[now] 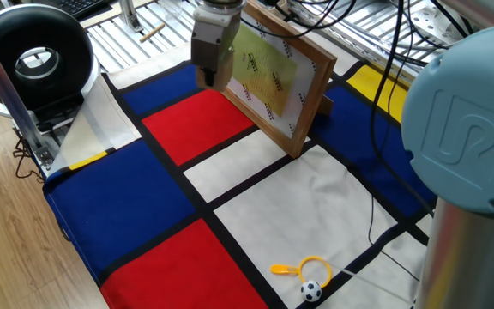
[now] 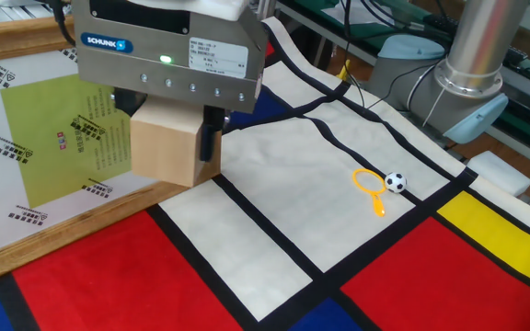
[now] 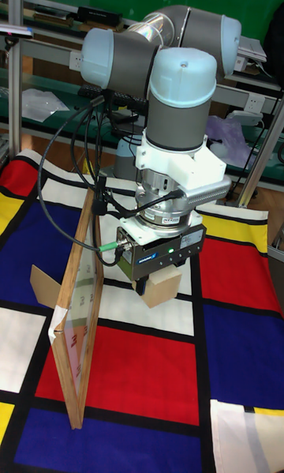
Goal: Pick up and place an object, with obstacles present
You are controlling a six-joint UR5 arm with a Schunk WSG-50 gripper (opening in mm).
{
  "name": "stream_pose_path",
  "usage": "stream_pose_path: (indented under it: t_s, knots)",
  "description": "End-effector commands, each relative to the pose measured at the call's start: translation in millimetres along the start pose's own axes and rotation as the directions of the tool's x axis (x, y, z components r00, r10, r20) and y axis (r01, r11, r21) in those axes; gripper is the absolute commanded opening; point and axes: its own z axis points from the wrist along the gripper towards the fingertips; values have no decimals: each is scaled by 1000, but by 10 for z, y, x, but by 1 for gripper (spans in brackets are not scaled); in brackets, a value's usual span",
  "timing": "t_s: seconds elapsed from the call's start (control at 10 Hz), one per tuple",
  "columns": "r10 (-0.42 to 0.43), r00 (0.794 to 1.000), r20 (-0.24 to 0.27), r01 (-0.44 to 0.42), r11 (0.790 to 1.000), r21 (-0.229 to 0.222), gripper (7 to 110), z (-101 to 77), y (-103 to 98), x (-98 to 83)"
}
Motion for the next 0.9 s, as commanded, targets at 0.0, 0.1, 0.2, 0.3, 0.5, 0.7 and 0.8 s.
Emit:
stream_pose_path:
  t_s: [0.0,0.1,0.2,0.3,0.5,0.7,0.8]
  knots:
    - [15,1000,18,-15,1000,-16,7,-15,34,-43]
    - [25,999,28,-24,999,-21,7,-16,45,-69]
    - [20,999,38,-20,1000,-13,7,-16,25,-92]
    - [14,999,41,-14,1000,-9,7,-16,15,-100]
    - [20,999,32,-20,1000,3,7,-15,-15,-75]
    - [76,997,15,-77,997,9,7,-14,-32,-33]
    - [87,996,26,-87,996,-8,7,-15,8,-64]
